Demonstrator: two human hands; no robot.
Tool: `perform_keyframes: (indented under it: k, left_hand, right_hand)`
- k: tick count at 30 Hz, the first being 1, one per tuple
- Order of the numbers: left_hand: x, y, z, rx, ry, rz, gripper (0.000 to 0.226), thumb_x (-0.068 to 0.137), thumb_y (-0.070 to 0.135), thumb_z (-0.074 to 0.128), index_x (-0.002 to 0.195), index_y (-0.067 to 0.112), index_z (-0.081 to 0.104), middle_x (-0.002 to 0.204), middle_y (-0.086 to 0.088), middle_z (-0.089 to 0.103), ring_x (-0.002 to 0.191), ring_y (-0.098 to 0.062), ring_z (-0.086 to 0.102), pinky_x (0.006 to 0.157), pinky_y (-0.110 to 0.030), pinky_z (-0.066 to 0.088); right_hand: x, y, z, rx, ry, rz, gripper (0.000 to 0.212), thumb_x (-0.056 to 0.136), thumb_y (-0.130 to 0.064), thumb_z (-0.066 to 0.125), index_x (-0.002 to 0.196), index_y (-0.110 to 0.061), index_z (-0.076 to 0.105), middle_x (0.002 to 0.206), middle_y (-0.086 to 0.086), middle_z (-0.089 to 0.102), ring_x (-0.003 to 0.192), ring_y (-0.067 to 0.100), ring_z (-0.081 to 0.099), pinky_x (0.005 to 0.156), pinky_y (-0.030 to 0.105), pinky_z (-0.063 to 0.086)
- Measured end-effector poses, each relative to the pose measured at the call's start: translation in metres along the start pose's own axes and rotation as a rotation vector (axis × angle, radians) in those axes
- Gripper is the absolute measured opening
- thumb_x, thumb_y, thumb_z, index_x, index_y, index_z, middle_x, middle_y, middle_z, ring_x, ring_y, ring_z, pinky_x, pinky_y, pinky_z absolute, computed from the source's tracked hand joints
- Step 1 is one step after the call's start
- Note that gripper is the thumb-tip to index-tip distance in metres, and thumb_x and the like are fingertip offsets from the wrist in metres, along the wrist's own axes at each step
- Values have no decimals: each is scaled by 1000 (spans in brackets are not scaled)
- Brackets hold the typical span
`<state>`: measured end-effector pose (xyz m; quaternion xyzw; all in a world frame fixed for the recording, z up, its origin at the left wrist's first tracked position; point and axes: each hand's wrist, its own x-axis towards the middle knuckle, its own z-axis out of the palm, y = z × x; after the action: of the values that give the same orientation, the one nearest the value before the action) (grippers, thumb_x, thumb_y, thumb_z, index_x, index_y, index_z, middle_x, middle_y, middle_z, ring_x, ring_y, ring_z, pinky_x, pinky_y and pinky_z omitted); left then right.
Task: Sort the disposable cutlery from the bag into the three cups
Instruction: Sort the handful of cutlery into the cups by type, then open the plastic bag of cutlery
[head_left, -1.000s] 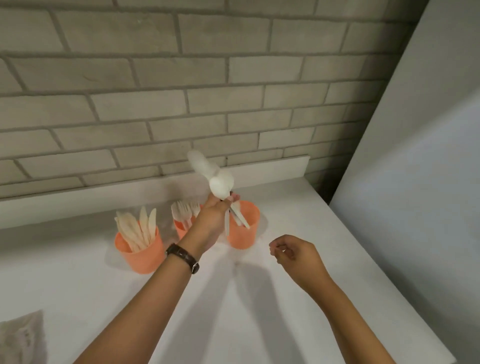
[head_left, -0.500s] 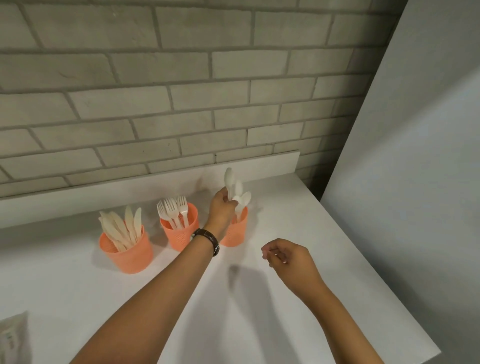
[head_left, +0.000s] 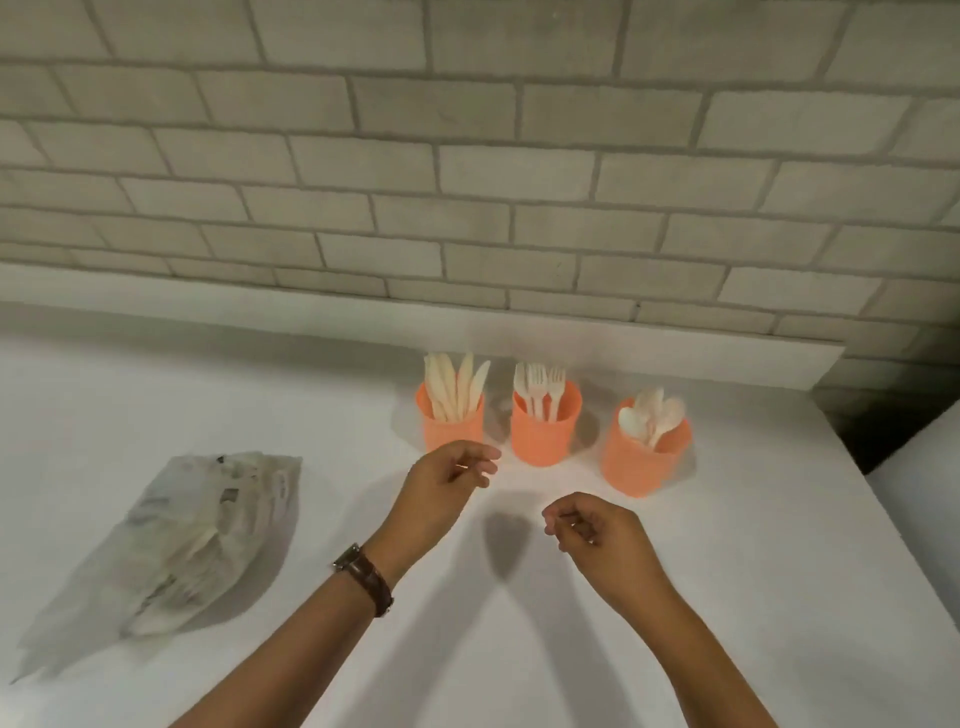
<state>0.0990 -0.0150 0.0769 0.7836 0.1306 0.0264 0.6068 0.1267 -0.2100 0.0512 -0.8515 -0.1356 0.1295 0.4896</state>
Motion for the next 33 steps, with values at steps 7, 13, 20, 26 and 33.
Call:
perform_keyframes:
  k: [7, 13, 20, 26, 33]
  left_hand:
    - [-66, -56, -133, 46, 316, -80, 39, 89, -4, 46, 86, 29, 67, 83, 6, 68, 64, -2, 59, 73, -18, 48]
    - [-95, -91, -235, 85, 515, -111, 36, 89, 0, 47, 87, 29, 68, 81, 8, 70, 60, -1, 54, 59, -7, 44]
    - [-108, -137, -316, 146, 596, -199, 35, 88, 2, 48, 86, 32, 66, 84, 16, 70, 73, -16, 58, 60, -10, 43]
    - [-125, -171, -339, 117, 523, -348, 24, 92, 12, 53, 87, 33, 64, 94, 14, 67, 87, -22, 63, 68, -17, 45]
    - [-139, -184, -336, -70, 318, -590, 9, 94, 27, 52, 95, 24, 60, 94, 0, 64, 72, -21, 63, 77, -35, 51]
  right_hand:
    - [9, -38, 122, -96, -253, -75, 19, 82, -18, 60, 72, -33, 64, 73, -9, 69, 60, 7, 60, 68, 31, 52]
    - [13, -89, 216, -87, -328, -107, 12, 83, -21, 60, 75, -29, 65, 71, -6, 67, 63, 12, 61, 69, 34, 52]
    - [34, -152, 289, -142, -150, -322, 7, 83, -24, 66, 76, -22, 66, 70, -7, 63, 70, 8, 55, 64, 18, 43]
    - [87, -198, 318, -313, -63, -464, 14, 86, -37, 61, 85, -23, 66, 82, -7, 62, 84, 10, 52, 77, 24, 39]
    - [124, -216, 355, -810, -358, -251, 52, 80, -67, 49, 94, -19, 66, 91, -6, 65, 96, 19, 54, 94, 38, 28]
